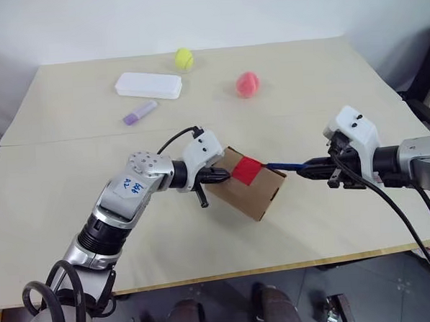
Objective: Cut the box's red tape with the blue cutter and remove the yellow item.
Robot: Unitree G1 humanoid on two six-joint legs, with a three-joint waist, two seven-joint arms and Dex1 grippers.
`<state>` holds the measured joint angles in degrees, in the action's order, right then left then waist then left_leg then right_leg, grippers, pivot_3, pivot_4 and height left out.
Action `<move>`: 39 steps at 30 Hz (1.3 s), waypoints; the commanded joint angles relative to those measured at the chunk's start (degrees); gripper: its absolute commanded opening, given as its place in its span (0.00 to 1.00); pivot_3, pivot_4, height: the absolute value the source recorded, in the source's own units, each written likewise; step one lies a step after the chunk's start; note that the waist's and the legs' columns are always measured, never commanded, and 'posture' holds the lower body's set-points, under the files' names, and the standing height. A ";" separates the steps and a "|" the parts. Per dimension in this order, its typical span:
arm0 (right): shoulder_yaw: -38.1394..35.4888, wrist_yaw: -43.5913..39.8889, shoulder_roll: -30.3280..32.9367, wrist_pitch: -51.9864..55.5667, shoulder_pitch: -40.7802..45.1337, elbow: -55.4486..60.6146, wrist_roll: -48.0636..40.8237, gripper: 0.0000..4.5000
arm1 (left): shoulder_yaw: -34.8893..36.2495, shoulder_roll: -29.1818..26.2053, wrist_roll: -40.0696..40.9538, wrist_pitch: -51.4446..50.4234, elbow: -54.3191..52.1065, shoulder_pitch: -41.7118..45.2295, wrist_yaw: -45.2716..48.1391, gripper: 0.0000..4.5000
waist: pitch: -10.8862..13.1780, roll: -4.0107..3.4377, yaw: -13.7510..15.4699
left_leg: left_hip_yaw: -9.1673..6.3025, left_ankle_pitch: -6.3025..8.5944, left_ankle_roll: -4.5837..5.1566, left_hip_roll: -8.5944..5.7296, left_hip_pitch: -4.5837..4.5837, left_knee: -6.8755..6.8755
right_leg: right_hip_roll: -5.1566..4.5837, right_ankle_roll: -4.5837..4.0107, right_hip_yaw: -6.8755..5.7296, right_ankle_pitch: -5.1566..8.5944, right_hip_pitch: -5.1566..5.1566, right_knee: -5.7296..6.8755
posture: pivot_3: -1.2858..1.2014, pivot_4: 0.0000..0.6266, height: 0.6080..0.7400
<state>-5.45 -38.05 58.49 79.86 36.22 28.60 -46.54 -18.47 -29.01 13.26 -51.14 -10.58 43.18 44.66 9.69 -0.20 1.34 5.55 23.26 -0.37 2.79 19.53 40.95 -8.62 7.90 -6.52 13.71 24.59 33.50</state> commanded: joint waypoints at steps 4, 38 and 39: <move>1.85 -0.02 -1.51 -2.99 1.42 -0.20 1.54 0.04 | -1.35 -0.52 -0.58 -1.08 0.15 -1.35 0.16 0.00 | 0.00 0.00 -0.01 | 0.00 0.00 0.00 0.00 -0.01 0.01 | 0.00 0.00 0.00 0.00 0.00 0.00 | 0.52 0.24 1.00; 1.66 -2.26 -0.01 -3.61 4.23 -1.12 2.50 0.04 | -1.47 -0.43 -0.80 -0.61 0.86 -0.67 0.24 0.00 | 0.01 0.00 0.04 | -0.01 0.02 0.02 0.00 0.05 0.02 | 0.00 0.01 -0.02 0.00 0.01 -0.05 | 0.52 0.24 1.00; 1.98 -2.21 -0.23 -3.85 4.31 -1.42 2.76 0.04 | -1.44 -0.50 -0.82 -0.67 0.78 -0.71 0.22 0.00 | 0.01 0.00 0.05 | -0.02 0.02 0.02 0.00 0.05 0.02 | 0.00 0.01 -0.02 -0.01 0.01 -0.05 | 0.52 0.24 1.00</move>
<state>-2.74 -40.51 58.19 77.32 39.92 27.02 -44.44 -18.60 -29.02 13.29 -50.70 -10.51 43.18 44.82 9.70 -0.20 1.39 5.53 23.28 -0.35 2.79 19.59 40.96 -8.61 7.91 -6.55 13.70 24.59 33.45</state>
